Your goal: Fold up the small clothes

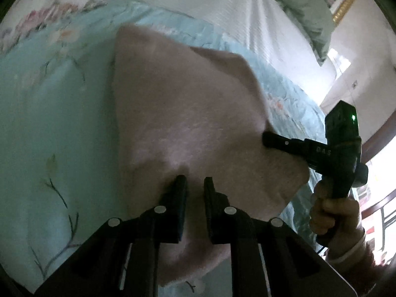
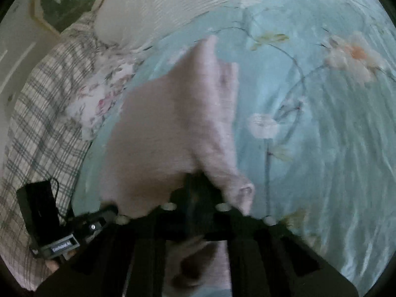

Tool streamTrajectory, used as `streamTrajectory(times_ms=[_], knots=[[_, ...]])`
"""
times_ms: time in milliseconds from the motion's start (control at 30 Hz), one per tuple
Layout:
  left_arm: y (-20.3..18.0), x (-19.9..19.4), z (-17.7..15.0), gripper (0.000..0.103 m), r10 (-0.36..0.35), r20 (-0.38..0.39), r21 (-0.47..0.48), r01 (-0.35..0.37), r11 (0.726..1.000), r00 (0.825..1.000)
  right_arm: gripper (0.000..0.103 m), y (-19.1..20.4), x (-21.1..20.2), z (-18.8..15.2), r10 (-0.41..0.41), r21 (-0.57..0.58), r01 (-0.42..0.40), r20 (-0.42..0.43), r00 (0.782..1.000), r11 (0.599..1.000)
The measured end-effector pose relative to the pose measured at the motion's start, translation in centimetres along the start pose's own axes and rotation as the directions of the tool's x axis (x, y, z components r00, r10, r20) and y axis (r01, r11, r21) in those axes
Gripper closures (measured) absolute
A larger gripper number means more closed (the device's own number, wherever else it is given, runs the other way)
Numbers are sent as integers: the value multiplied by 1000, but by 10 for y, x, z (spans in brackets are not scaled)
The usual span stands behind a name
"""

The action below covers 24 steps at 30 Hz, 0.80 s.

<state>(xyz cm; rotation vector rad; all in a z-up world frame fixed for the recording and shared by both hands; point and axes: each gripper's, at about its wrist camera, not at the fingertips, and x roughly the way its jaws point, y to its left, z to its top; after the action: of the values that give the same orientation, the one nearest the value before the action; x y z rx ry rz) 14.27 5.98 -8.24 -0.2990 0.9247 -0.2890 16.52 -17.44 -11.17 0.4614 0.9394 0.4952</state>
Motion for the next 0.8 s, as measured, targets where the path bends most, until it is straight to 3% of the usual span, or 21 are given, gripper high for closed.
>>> streamTrajectory(times_ms=[133, 267, 333, 433, 533, 800], knots=[[-9, -20, -5, 89, 5, 29, 19, -5, 1000, 1000, 99, 18, -17, -2, -6, -47, 7, 25, 1000, 999], [-15, -38, -22, 82, -9, 43, 50, 6, 999, 999, 99, 40, -47, -26, 81, -131, -76, 36, 996, 988], [-16, -42, -34, 82, -7, 39, 61, 5, 998, 999, 99, 40, -47, -44, 49, -164, -47, 7, 999, 985], [-13, -31, -55, 83, 47, 17, 76, -48, 996, 999, 101, 19, -27, -63, -83, -155, 75, -47, 995, 985], [-14, -32, -57, 83, 54, 41, 69, -56, 996, 998, 102, -2, -29, -63, -12, -67, 10, -29, 1000, 998], [-20, -39, -56, 83, 60, 45, 57, -63, 996, 997, 99, 11, -41, -61, -36, -109, 35, -8, 999, 993]])
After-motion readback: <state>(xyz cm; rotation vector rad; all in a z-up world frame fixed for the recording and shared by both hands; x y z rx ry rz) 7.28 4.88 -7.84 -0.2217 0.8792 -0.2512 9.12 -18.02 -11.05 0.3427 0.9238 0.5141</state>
